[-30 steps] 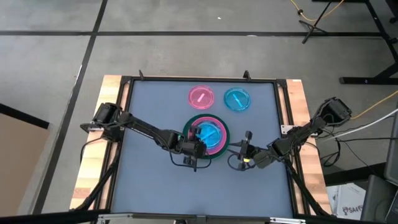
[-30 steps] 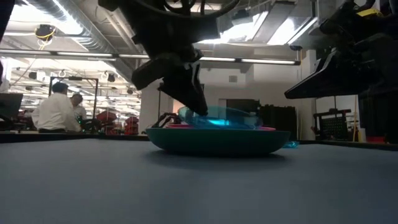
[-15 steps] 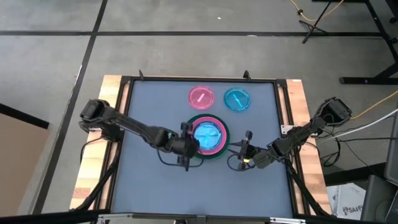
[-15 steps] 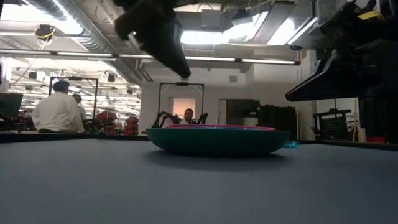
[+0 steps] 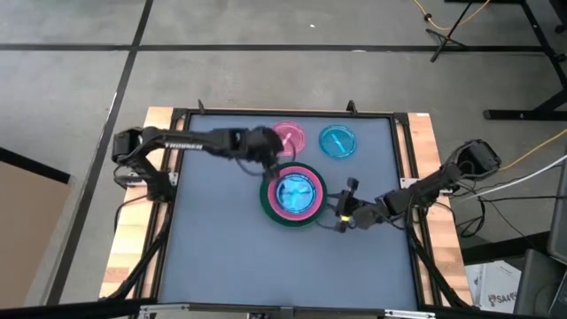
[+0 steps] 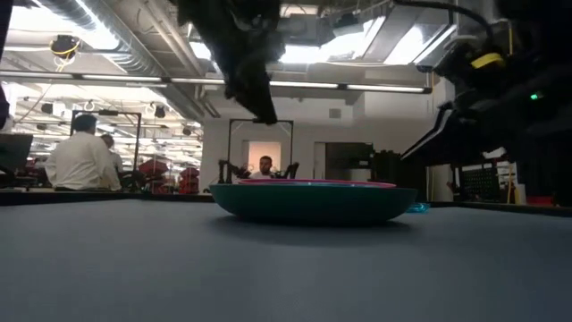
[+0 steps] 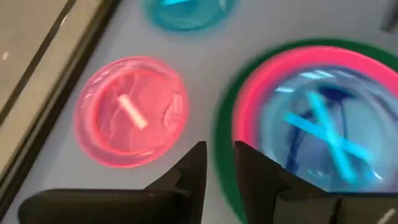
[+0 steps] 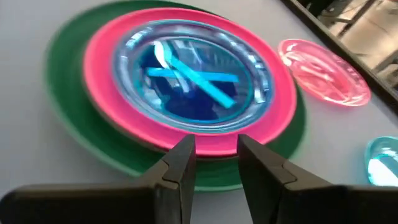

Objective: Stack plastic plates
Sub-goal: Stack the light pink plate on the blue plate

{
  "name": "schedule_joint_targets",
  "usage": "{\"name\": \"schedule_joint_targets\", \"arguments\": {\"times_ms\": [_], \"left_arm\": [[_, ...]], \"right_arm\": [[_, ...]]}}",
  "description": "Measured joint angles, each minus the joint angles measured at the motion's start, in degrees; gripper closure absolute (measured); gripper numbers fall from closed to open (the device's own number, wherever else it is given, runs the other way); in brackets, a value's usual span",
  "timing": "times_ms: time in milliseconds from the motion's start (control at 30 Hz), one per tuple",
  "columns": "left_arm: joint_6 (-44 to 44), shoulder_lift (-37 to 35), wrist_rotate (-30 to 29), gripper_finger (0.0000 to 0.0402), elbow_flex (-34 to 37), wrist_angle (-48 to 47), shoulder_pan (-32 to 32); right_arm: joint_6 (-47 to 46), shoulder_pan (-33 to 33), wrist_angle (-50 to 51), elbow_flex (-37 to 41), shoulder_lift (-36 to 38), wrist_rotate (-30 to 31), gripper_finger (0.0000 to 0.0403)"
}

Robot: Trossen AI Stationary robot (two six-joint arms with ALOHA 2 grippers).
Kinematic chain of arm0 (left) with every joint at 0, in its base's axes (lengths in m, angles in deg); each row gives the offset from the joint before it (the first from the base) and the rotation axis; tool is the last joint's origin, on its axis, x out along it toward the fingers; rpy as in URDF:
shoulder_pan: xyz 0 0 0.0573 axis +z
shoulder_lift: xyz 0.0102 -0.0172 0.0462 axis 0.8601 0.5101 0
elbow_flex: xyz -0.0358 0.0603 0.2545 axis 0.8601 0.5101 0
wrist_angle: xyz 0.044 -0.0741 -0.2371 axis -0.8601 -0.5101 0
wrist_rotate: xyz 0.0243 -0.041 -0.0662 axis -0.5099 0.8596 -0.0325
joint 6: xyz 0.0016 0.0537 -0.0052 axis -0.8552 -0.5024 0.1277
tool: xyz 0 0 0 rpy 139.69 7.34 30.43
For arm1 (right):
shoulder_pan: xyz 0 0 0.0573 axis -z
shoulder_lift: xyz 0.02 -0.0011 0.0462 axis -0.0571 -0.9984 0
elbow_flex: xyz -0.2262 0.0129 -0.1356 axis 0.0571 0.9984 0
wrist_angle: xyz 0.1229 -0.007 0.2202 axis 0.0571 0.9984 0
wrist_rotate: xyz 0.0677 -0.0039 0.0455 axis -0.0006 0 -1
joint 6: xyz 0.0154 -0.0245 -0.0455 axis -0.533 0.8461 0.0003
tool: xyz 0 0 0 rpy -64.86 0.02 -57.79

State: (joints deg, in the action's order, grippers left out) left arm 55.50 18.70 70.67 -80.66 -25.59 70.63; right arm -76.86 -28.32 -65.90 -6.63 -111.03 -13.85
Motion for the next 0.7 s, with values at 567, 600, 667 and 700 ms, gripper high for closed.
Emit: {"name": "schedule_joint_targets", "arguments": {"times_ms": [567,600,667,700], "left_arm": [[6.85,12.84,10.85,0.0326,-1.36,7.64,24.57],[7.52,13.84,12.16,0.0326,-1.89,7.53,25.79],[7.77,15.81,13.82,0.0326,-3.12,7.56,27.85],[7.97,16.90,14.32,0.0326,-3.77,7.64,28.67]], "right_arm": [[8.00,6.48,1.53,0.00,0.00,-4.67,0.0295],[8.02,6.44,1.56,0.00,0.01,-4.69,0.0295],[8.04,6.35,2.27,0.00,0.01,-4.73,0.0295],[8.04,6.35,2.70,0.02,0.02,-4.74,0.0295]]}}
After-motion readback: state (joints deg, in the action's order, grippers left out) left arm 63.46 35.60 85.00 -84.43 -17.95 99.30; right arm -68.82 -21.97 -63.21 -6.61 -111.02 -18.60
